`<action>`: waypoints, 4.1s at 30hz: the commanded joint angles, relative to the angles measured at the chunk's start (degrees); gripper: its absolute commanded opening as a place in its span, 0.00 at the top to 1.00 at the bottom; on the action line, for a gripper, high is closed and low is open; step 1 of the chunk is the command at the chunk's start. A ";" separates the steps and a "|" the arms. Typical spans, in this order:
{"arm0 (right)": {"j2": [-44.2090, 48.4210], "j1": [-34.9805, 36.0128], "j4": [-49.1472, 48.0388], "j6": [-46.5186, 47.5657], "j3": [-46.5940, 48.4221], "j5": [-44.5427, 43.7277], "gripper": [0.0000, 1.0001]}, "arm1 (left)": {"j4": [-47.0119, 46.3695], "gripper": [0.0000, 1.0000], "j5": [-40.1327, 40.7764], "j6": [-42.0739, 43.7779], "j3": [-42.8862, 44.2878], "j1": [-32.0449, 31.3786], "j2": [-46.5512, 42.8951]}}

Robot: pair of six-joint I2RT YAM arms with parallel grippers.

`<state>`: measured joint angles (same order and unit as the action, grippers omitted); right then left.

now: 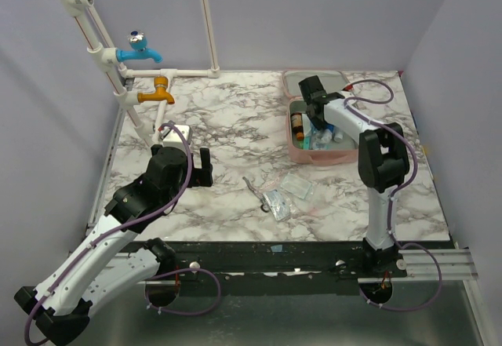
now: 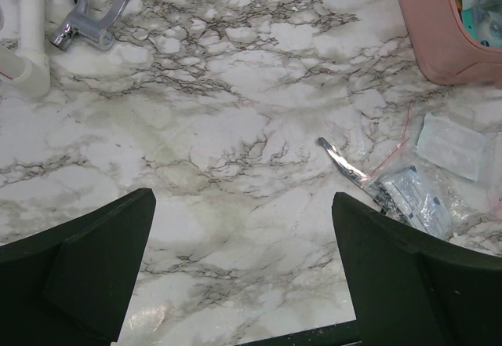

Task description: Organize the medicine kit

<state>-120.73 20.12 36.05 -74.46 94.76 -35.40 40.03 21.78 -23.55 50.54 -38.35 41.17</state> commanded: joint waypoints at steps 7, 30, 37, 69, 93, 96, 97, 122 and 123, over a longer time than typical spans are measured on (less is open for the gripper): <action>9.09 -0.33 -1.33 4.76 -2.57 -2.20 0.46 | 0.72 0.01 -1.48 0.57 -0.45 0.45 -0.48; 34.76 0.28 -9.51 37.95 -24.89 27.99 0.19 | 1.33 0.02 -1.83 0.52 0.08 0.58 -0.82; 39.81 2.47 -9.61 41.82 -32.61 41.94 0.19 | 1.56 0.02 -1.57 0.68 0.26 0.62 -0.84; 37.46 12.69 -11.64 30.72 -50.02 25.23 0.25 | 1.15 0.01 -5.17 1.75 -0.96 0.62 0.27; 26.11 18.77 -9.77 27.64 -48.03 14.75 0.81 | 1.58 0.02 -4.29 2.06 -1.50 0.81 -0.46; 26.79 18.99 -9.24 27.69 -47.61 14.70 0.98 | 1.63 0.01 -4.29 2.06 -1.50 0.79 -0.47; 27.09 18.93 -8.94 27.79 -47.42 14.61 0.99 | 1.62 0.01 -4.29 2.10 -1.50 0.74 -0.47; 43.91 19.06 5.02 30.48 -40.13 17.60 0.99 | 1.54 0.01 -4.95 1.67 -1.85 1.26 -1.78; 44.58 19.08 5.81 30.73 -39.50 17.92 0.99 | 1.45 0.01 -5.08 1.67 -1.91 1.27 -1.79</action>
<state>-78.87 38.70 36.47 -44.95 52.25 -17.52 41.50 16.86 -22.11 49.65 -37.45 40.34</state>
